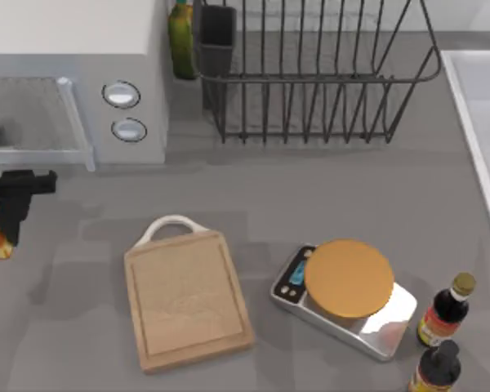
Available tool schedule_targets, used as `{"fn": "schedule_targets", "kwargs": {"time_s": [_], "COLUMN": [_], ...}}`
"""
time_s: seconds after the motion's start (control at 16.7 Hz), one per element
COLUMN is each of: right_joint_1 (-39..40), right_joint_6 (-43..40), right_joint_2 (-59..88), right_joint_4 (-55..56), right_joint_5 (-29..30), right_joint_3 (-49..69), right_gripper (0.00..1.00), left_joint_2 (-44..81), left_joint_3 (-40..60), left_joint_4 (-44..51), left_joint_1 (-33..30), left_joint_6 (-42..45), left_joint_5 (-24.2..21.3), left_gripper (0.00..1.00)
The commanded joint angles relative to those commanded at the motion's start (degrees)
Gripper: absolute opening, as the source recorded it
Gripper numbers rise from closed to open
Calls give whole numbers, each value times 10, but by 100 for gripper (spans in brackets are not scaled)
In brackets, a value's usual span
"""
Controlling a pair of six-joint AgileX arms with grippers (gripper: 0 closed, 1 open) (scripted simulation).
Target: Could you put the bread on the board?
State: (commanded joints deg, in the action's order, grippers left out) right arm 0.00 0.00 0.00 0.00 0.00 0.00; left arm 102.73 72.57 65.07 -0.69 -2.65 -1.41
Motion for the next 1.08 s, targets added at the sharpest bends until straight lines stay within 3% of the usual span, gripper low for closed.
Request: {"fn": "schedule_targets", "kwargs": {"time_s": [0.24,0.78,1.08], "right_joint_1": [0,0,0], "right_joint_6": [0,0,0], "right_joint_2": [0,0,0], "right_joint_4": [0,0,0], "right_joint_5": [0,0,0], "right_joint_3": [0,0,0], "right_gripper": [100,100,100], "left_joint_2": [11,58,78], "left_joint_3": [-27,-33,14], "left_joint_4": [-6,-23,-41], "left_joint_1": [-38,-173,-252], "left_joint_6": [-217,-822,-1048], "left_joint_5": [-17,-39,-21], "left_gripper": [0,0,0]}}
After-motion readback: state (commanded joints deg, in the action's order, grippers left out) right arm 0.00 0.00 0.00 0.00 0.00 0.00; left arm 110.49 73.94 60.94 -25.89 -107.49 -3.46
